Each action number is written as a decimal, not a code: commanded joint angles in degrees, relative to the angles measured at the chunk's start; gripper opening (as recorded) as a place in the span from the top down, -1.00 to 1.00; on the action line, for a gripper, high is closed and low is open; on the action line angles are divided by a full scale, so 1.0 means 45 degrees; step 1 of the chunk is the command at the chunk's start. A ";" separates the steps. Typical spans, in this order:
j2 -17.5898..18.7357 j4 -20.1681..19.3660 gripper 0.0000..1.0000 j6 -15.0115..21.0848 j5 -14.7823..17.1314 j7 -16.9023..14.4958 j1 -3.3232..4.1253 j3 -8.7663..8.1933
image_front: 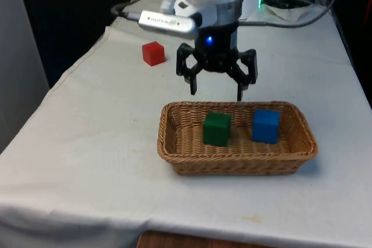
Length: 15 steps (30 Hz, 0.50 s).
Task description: Pick up exactly two blocks and place them into the basket.
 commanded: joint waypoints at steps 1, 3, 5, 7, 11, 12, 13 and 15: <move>-0.0433 -0.0471 -1.00 0.0051 -0.0115 0.0000 0.0178 -0.0102; -0.0420 -0.0293 -1.00 -0.0115 -0.0153 0.0000 0.0051 0.0000; -0.0980 -0.0904 -1.00 -0.0025 -0.0331 0.0000 0.0267 -0.0102; -0.1286 -0.1120 -1.00 -0.0064 -0.0471 0.0013 0.0318 -0.0102; -0.1935 -0.1579 -1.00 -0.0166 -0.0777 0.0025 0.0395 -0.0102; -0.1668 -0.1197 -1.00 -0.0293 -0.0688 0.0000 0.0216 0.0025; -0.2050 -0.1655 -1.00 -0.0166 -0.0815 0.0025 0.0407 -0.0089; -0.2419 -0.1884 -1.00 -0.0216 -0.1006 0.0038 0.0446 -0.0076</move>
